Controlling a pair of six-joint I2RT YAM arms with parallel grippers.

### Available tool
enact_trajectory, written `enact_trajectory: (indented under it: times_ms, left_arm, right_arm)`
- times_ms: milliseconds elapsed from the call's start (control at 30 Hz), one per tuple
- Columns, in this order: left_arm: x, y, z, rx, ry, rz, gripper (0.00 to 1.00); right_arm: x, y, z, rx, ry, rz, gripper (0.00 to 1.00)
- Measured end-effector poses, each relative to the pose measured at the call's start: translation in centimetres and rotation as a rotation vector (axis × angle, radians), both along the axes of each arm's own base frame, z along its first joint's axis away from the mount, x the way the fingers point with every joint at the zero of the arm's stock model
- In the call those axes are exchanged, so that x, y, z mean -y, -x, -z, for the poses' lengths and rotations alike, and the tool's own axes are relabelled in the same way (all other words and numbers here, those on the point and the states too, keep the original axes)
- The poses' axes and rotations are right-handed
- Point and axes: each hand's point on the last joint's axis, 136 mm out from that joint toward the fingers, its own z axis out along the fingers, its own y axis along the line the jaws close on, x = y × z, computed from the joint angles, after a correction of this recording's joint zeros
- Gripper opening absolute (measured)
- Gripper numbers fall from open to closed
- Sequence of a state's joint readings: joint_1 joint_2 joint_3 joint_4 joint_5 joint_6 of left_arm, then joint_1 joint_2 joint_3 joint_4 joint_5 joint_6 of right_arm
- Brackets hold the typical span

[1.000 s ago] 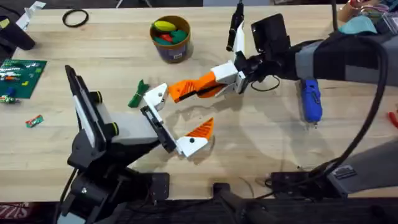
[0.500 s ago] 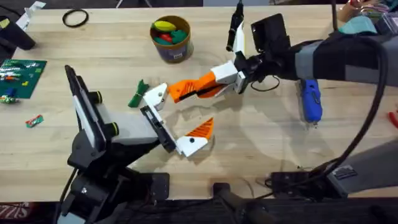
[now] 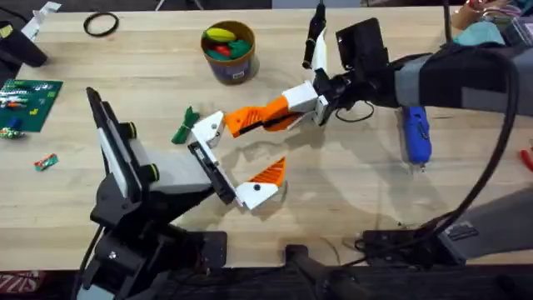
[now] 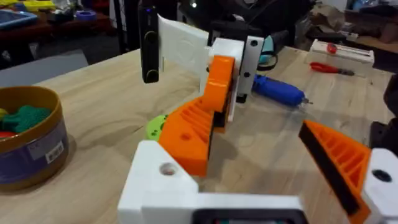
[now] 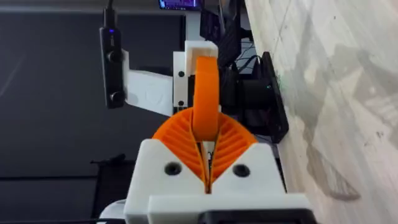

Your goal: Pick up the gripper from the table and insert it into the empty holder that is missing its gripper. Then pick up a screw, insert it into the mounting hole, and use the screwdriver to tighten it. Finally, clean up the table by picking up the vegetable and placing it into the bucket.

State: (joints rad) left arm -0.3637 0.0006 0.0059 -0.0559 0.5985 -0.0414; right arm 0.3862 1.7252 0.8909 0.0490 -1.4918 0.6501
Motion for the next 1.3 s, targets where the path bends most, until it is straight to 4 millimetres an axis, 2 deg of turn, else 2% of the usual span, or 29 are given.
enact_trajectory:
  times_ms: [433,700,1100,1300]
  left_arm:
    - [-0.1,-0.2,0.0,0.001,0.0,-0.012,0.986]
    - [0.0,-0.1,0.0,0.008,-0.004,-0.004,0.986]
    - [0.0,0.0,0.0,0.007,-0.004,-0.003,0.986]
    - [0.0,0.0,0.0,0.004,-0.003,0.0,0.986]
  right_arm:
    - [-0.2,0.0,-0.1,-0.009,0.004,-0.003,0.013]
    - [-0.4,0.8,-1.8,0.037,-0.009,-0.016,0.013]
    - [-0.9,1.2,-1.7,0.041,-0.005,-0.027,0.013]
    - [-1.1,1.1,-0.7,0.029,-0.001,-0.035,0.013]
